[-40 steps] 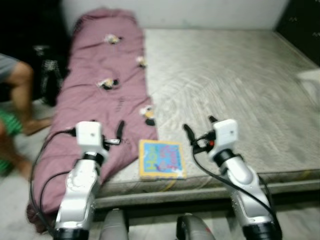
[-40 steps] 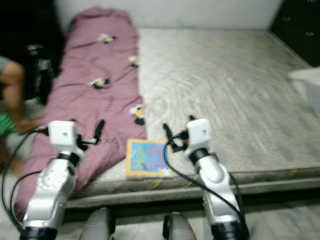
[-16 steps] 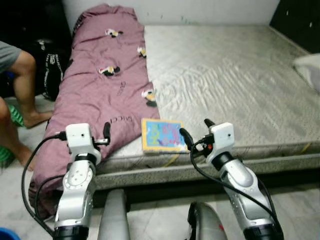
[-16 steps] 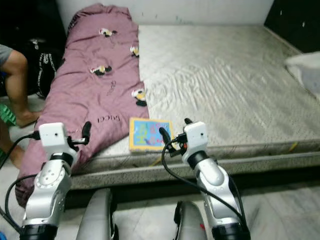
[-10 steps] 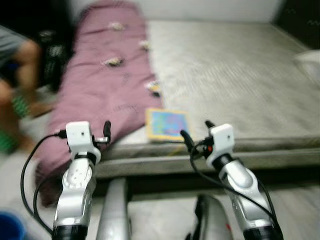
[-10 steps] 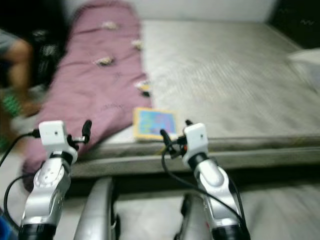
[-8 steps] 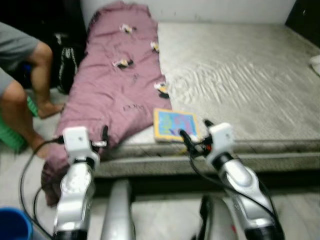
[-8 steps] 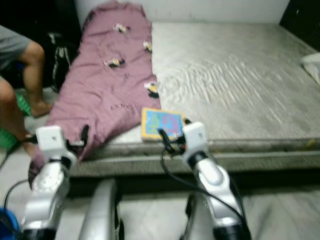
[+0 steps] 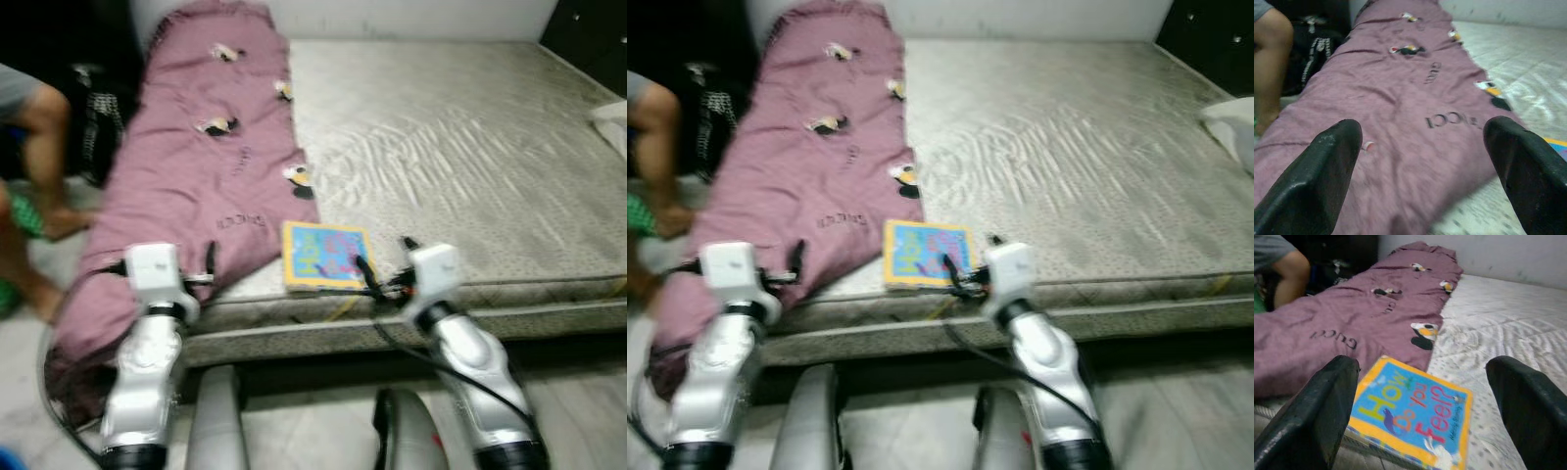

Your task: Clean up the room

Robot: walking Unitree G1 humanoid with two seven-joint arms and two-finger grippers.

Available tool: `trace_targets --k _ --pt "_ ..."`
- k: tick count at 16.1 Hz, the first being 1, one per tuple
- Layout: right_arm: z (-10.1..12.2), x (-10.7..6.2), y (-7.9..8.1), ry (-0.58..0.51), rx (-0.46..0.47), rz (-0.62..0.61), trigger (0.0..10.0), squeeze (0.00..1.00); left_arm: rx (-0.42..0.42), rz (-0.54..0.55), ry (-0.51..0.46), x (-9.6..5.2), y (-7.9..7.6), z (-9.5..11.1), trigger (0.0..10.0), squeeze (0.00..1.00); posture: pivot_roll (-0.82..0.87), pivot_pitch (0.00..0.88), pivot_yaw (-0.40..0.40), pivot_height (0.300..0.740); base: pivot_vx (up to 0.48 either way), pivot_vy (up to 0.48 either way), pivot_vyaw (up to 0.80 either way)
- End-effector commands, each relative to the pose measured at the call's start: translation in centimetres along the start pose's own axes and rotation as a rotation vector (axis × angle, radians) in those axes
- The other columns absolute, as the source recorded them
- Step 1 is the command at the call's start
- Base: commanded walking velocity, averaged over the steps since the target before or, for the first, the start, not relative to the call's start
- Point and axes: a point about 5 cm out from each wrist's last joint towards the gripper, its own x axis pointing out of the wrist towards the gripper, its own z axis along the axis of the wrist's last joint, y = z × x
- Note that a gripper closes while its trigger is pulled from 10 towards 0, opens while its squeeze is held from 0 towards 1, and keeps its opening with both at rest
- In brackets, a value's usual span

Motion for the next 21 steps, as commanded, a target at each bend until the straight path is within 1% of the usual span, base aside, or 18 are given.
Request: trace_targets --k 1,4,5,6,7,8,10,11,12,13,14,16,18,20,21 --pt "0.0 -0.4 -0.9 0.006 -0.028 -0.019 10.0 0.00 -0.017 -0.033 -0.015 0.2 -0.9 0.4 10.0 0.00 -0.01 0.000 -0.016 0.557 0.292 0.000 0.00" --pt "-0.1 -0.4 -0.8 0.008 -0.025 -0.018 10.0 0.00 -0.017 -0.031 -0.016 0.2 -1.0 0.3 10.0 0.00 -0.01 0.000 -0.017 0.557 0.285 0.000 0.00" --pt "-0.1 -0.4 -0.9 0.009 -0.019 -0.022 10.0 0.00 -0.024 -0.027 -0.008 0.3 -1.0 0.2 10.0 0.00 -0.01 0.000 -0.016 0.557 0.000 0.000 0.00" --pt "-0.1 -0.4 -0.9 0.009 -0.018 -0.025 10.0 0.00 -0.057 -0.021 0.037 0.5 -1.2 -0.4 10.0 0.00 -0.01 0.000 -0.018 0.557 0.000 0.000 0.00" --pt "-0.1 -0.4 -0.9 0.008 -0.016 -0.025 10.0 0.00 -0.067 -0.014 0.056 0.5 -1.1 -0.7 10.0 0.00 -0.01 0.000 -0.018 0.557 0.000 0.000 0.00" --pt "-0.1 -0.4 -1.0 0.006 -0.010 -0.025 10.0 0.00 -0.105 0.003 0.081 0.6 -1.1 -1.1 10.0 0.00 -0.02 0.000 -0.018 0.557 0.000 0.000 0.00" --pt "0.0 -0.6 -0.9 0.000 -0.002 -0.017 10.0 0.00 -0.142 -0.004 0.125 0.9 -1.3 -1.6 10.0 0.00 -0.03 0.000 -0.018 0.557 0.000 0.000 0.00" --pt "0.0 -0.6 -0.9 0.000 -0.002 -0.016 10.0 0.00 -0.139 -0.007 0.138 1.0 -1.3 -1.8 10.0 0.00 -0.03 0.000 -0.018 0.557 0.000 0.000 0.00" --pt "0.0 -0.8 -0.8 0.003 0.000 -0.013 10.0 0.00 -0.172 -0.008 0.177 1.4 -1.3 -2.4 10.0 0.00 -0.04 0.000 -0.014 0.552 0.000 0.000 0.00" --pt "0.0 -1.0 -0.7 0.003 -0.005 -0.008 10.0 0.00 -0.258 0.024 0.219 1.9 -1.0 -3.2 10.0 0.00 -0.06 0.000 -0.012 0.537 0.000 0.000 0.00" --pt "0.0 -1.3 -0.9 0.011 -0.015 -0.019 10.0 0.00 -0.263 -0.005 0.234 2.3 -1.3 -3.3 10.0 0.00 -0.08 0.000 -0.012 0.527 0.000 0.000 0.00" --pt "-0.2 -2.6 -1.7 0.040 -0.035 -0.045 10.0 0.00 -0.263 -0.048 0.245 3.4 -2.2 -3.4 10.0 0.00 -0.10 0.000 -0.009 0.527 0.000 0.000 0.00" --pt "-0.3 -2.9 -1.8 0.043 -0.036 -0.048 10.0 0.00 -0.270 -0.061 0.264 3.8 -2.7 -3.7 10.0 0.00 -0.11 0.000 -0.009 0.527 0.000 0.000 0.00" --pt "0.1 -3.0 -1.4 0.040 -0.032 -0.043 10.0 0.00 -0.238 -0.061 0.265 4.1 -3.2 -3.8 10.0 0.00 -0.12 0.000 -0.006 0.527 0.000 0.000 0.00" --pt "0.3 -3.2 -1.3 0.029 -0.022 -0.032 10.0 0.00 -0.245 -0.063 0.266 4.2 -3.5 -3.9 10.0 0.00 -0.12 0.000 -0.006 0.517 0.000 0.000 0.00"
